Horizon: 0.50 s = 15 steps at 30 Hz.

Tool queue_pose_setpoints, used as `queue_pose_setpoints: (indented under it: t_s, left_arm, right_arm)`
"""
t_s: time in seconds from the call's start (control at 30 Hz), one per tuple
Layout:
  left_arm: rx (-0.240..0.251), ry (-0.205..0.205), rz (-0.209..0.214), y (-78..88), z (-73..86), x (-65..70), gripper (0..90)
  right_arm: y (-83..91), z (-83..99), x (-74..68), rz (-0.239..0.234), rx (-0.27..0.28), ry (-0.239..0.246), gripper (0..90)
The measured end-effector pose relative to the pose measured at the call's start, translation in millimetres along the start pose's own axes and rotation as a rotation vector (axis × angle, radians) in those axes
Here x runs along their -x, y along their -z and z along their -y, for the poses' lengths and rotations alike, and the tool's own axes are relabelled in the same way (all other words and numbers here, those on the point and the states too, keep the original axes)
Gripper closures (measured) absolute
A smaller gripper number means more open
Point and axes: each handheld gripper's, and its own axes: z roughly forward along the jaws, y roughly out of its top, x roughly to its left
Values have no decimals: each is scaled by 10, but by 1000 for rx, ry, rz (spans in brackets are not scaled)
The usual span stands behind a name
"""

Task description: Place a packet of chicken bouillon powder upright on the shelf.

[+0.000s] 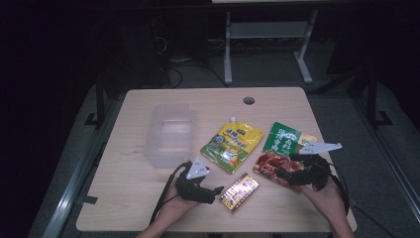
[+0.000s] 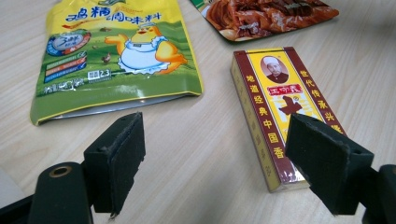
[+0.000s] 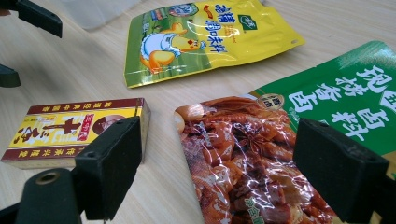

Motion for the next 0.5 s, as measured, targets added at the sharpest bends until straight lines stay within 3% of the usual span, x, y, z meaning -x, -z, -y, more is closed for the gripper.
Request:
queue_pose_setpoints:
  t_s: [0.13, 0.3, 0.33, 0.5]
  left_arm:
    - [1, -5, -5, 18, -16, -13, 200]
    - [19, 17, -3, 9, -69, 14, 220]
    - [13, 0, -6, 7, -91, 5, 230]
    - [23, 16, -19, -35, -185, -5, 262]
  right_arm:
    - [11, 0, 10, 2, 7, 0, 150]
    - [36, 5, 40, -12, 19, -43, 150]
    - [36, 0, 47, -12, 21, -45, 150]
    - [36, -106, 91, -26, 41, -68, 150]
